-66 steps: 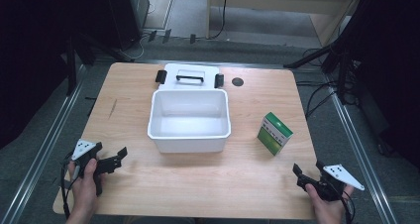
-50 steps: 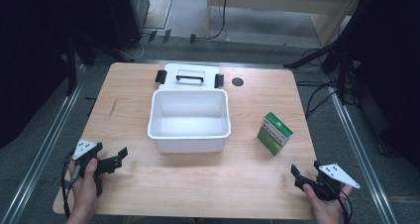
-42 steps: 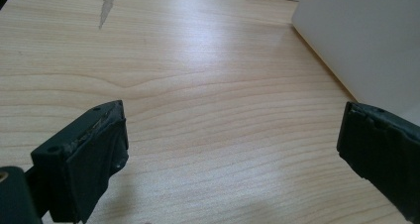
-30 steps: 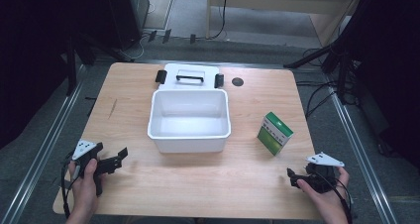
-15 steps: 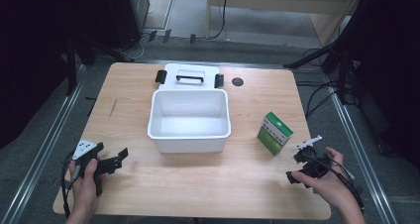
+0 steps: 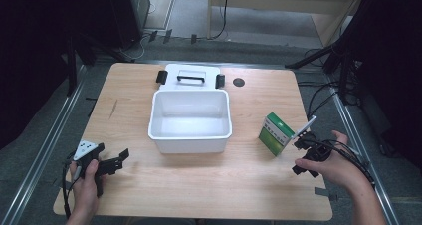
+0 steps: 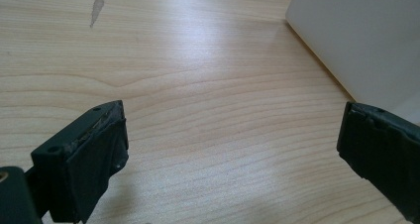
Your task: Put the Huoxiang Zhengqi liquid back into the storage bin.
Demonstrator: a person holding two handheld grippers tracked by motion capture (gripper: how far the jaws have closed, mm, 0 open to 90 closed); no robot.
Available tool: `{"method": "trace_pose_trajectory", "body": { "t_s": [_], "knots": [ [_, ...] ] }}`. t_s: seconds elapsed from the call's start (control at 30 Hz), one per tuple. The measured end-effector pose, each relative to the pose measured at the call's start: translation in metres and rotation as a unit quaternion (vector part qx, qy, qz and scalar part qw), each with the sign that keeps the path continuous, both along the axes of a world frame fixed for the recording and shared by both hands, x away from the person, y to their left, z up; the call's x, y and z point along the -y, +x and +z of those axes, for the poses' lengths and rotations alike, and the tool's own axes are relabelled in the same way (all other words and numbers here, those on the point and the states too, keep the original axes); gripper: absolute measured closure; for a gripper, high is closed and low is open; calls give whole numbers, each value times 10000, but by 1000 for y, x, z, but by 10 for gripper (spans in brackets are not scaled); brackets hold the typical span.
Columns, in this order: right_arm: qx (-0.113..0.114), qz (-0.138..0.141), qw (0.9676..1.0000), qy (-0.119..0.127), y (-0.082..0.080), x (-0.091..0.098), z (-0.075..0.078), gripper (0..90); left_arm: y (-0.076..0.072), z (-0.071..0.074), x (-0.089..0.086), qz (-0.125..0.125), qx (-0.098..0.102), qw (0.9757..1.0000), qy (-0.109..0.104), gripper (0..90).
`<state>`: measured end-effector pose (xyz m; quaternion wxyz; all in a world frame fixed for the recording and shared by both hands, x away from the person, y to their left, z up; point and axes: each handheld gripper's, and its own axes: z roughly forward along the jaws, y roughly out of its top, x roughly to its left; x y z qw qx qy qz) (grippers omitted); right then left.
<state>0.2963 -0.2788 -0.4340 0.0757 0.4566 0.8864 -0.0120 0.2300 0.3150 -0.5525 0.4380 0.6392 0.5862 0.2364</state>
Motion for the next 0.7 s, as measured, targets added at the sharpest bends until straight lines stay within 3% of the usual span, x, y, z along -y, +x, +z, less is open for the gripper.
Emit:
{"method": "trace_pose_trajectory", "body": {
  "t_s": [0.2,0.4,0.7],
  "knots": [
    [-104,19,9999,-111,12,-5,12,138,0,0,0,-2,3,10000,-3,3],
    [-199,63,9998,-54,21,-13,23,138,0,0,0,-2,2,10000,-8,3],
    [-164,139,9997,-117,33,-25,31,132,0,0,-1,-6,0,10000,-21,3]
  ]
}}
